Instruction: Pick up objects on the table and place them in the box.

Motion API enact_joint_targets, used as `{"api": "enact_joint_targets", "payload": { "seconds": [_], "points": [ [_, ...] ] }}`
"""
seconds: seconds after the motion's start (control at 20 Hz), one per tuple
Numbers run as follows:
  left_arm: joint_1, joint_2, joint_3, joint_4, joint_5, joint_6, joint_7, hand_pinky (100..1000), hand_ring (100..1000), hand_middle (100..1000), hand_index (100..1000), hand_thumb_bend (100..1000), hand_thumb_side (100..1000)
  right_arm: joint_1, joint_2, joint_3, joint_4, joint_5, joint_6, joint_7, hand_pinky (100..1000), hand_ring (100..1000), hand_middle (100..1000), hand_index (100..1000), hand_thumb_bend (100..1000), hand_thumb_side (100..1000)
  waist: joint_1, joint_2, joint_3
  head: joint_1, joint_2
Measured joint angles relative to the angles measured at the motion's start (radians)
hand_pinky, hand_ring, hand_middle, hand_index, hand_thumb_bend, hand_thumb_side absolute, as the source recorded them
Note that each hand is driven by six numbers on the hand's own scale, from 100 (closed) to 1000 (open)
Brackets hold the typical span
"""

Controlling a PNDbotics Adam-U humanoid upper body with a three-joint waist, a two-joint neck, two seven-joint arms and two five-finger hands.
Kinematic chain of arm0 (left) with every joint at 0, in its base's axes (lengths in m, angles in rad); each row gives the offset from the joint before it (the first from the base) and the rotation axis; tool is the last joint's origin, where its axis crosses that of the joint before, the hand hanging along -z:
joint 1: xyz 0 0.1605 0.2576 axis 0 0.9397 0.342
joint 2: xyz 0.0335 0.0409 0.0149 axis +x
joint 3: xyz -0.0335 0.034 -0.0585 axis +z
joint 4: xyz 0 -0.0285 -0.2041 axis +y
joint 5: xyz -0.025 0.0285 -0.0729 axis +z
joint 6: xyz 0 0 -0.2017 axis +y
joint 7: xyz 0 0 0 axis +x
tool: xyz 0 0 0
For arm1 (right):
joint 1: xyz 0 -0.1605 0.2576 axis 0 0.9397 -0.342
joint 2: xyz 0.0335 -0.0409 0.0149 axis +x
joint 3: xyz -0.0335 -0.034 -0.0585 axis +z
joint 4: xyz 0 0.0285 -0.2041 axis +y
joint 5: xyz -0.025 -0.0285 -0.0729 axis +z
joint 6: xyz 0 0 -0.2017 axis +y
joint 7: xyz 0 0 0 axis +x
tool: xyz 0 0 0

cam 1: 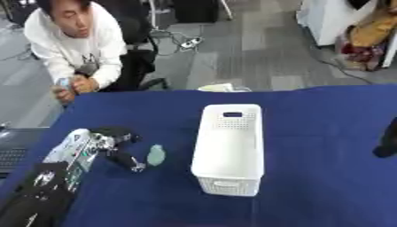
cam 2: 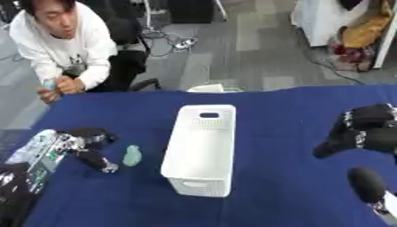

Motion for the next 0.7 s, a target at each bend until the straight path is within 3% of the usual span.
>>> {"api": "enact_joint_targets", "payload": {
  "seconds": [0.7],
  "points": [
    [-0.043,-0.023,-0.003,0.11,-0.031,-0.028,0.079,585,713,849,933,1000,529,0.0,0.0,0.0,0.0,-0.008,0.002,0.002,125,433,437,640,100,1000,0.0,0.0,-0.006,0.0,0.001]
  ]
}}
